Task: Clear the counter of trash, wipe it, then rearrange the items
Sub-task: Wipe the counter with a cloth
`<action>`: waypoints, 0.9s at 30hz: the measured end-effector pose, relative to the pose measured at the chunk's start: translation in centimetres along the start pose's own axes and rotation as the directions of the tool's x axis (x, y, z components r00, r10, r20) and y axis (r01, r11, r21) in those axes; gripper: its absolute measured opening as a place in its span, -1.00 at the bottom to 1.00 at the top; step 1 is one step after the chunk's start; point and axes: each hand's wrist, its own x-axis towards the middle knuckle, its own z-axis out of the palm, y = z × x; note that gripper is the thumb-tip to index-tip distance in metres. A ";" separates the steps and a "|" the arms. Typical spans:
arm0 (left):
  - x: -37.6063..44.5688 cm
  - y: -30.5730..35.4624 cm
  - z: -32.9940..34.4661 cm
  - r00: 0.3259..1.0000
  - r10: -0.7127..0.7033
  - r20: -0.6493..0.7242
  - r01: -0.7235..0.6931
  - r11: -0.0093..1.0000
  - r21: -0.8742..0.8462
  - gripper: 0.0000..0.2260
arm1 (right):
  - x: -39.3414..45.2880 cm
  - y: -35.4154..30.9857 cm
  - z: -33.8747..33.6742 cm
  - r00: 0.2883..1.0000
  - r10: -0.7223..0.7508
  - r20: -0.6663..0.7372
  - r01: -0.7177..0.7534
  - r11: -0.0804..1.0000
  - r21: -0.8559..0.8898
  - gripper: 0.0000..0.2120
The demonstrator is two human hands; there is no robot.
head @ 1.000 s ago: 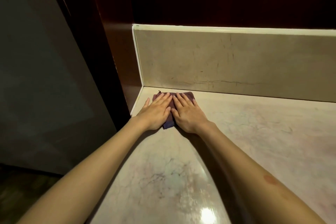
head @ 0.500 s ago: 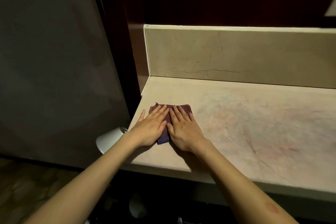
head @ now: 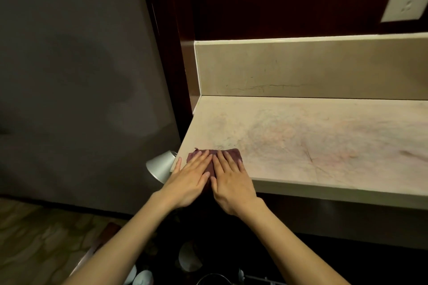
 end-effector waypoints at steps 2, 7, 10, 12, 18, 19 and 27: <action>-0.7 -0.1 0.1 1.000 -0.005 -0.004 0.005 1.000 -0.007 -0.54 | -0.4 -0.6 0.5 1.000 -0.006 -0.015 0.006 1.000 0.001 -0.14; -2.0 -0.8 0.0 1.000 -0.006 -0.018 0.005 1.000 -0.016 -0.54 | -0.7 -1.7 1.2 0.999 -0.024 -0.034 0.026 0.999 0.038 -0.06; -2.0 -1.2 0.0 1.000 0.005 -0.013 -0.005 1.000 -0.030 -0.54 | -0.4 -1.8 1.2 0.998 -0.029 -0.056 0.032 0.999 0.044 -0.07; -1.6 -1.5 -0.1 1.000 0.002 -0.015 -0.003 0.998 -0.063 -0.55 | 0.2 -1.8 1.1 0.998 -0.039 -0.049 0.042 0.998 0.053 -0.07; 1.5 -2.8 -0.8 0.999 -0.034 -0.009 0.033 0.991 -0.129 -0.56 | 4.1 -1.8 0.8 0.999 -0.018 -0.039 0.021 0.995 0.092 -0.04; 2.3 -3.0 -1.0 0.999 -0.034 -0.008 0.033 0.992 -0.120 -0.56 | 4.9 -1.6 0.8 0.999 -0.013 -0.037 0.017 0.995 0.095 -0.04; 10.8 -3.9 -2.7 0.999 -0.049 0.012 0.049 0.995 -0.081 -0.56 | 12.0 2.4 -1.0 1.000 -0.012 0.013 0.010 0.996 0.087 -0.47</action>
